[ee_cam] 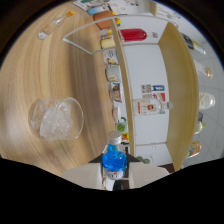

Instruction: Make me a cup of Mount Fuji.

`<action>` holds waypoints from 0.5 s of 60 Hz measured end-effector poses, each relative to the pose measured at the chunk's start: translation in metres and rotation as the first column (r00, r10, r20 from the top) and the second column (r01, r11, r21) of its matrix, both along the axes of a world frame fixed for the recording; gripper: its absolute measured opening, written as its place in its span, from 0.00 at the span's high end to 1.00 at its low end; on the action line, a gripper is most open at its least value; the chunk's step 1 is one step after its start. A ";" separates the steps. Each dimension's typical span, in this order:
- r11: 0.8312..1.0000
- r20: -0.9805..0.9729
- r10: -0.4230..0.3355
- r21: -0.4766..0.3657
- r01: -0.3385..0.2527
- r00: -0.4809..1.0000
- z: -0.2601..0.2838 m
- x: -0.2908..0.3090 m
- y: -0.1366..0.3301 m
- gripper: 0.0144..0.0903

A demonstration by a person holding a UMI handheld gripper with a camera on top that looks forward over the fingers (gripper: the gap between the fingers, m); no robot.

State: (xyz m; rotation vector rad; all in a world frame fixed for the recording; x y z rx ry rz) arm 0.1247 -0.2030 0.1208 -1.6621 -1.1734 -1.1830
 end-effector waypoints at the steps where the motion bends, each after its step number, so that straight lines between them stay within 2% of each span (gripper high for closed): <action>1: 1.000 0.031 0.007 -0.004 -0.006 0.999 -0.001 -0.001 0.000 0.72; 6: 0.998 0.173 0.054 -0.023 -0.051 0.983 0.001 -0.006 0.003 0.72; 15: 0.996 0.313 0.075 -0.065 -0.057 0.947 -0.004 -0.006 0.004 0.72; 24: 0.995 0.301 0.078 -0.076 -0.058 0.951 -0.005 -0.013 0.003 0.72; 30: 0.996 0.224 0.074 -0.058 -0.063 0.972 0.000 -0.016 0.001 0.72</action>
